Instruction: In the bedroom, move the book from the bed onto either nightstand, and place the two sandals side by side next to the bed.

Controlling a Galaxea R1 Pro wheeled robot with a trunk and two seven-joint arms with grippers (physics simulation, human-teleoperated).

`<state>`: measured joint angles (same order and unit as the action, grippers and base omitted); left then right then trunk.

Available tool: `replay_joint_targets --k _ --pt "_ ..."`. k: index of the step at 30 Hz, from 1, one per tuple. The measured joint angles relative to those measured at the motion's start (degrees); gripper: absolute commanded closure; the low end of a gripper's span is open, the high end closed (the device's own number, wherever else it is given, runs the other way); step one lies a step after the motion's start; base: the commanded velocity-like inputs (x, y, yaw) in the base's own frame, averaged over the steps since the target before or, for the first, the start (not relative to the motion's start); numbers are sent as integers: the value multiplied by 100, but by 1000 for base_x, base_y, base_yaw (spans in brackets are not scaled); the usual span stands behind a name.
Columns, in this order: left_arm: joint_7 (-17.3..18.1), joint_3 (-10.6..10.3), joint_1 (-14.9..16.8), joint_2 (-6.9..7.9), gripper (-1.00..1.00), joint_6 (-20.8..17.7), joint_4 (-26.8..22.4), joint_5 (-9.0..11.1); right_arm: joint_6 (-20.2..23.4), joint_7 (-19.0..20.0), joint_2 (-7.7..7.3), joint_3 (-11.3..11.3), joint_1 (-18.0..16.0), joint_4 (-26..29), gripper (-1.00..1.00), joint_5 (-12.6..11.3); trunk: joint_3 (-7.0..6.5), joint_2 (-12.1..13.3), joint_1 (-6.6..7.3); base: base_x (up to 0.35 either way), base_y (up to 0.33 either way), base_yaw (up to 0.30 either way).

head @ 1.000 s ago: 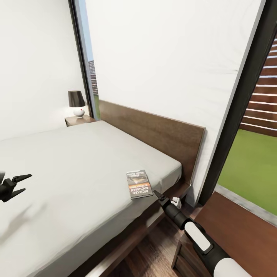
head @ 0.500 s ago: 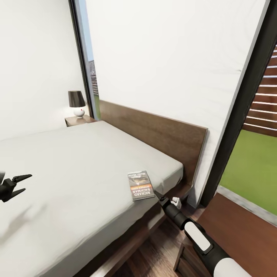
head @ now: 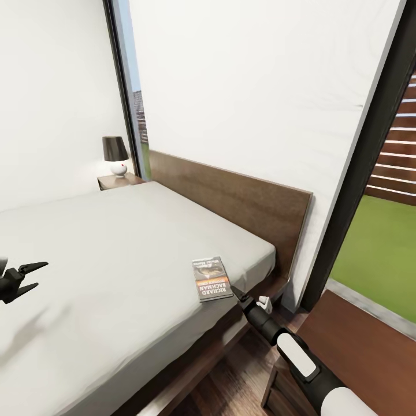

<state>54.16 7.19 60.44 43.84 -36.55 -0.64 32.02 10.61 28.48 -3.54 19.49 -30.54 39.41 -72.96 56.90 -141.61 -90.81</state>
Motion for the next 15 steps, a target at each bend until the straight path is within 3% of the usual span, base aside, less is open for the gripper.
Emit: replay_joint_targets --k 15 --pt "0 0 -1 0 -100 0 0 1 -1 -6 0 -7 0 -3 -100 -7 0 0 0 0 0 0"
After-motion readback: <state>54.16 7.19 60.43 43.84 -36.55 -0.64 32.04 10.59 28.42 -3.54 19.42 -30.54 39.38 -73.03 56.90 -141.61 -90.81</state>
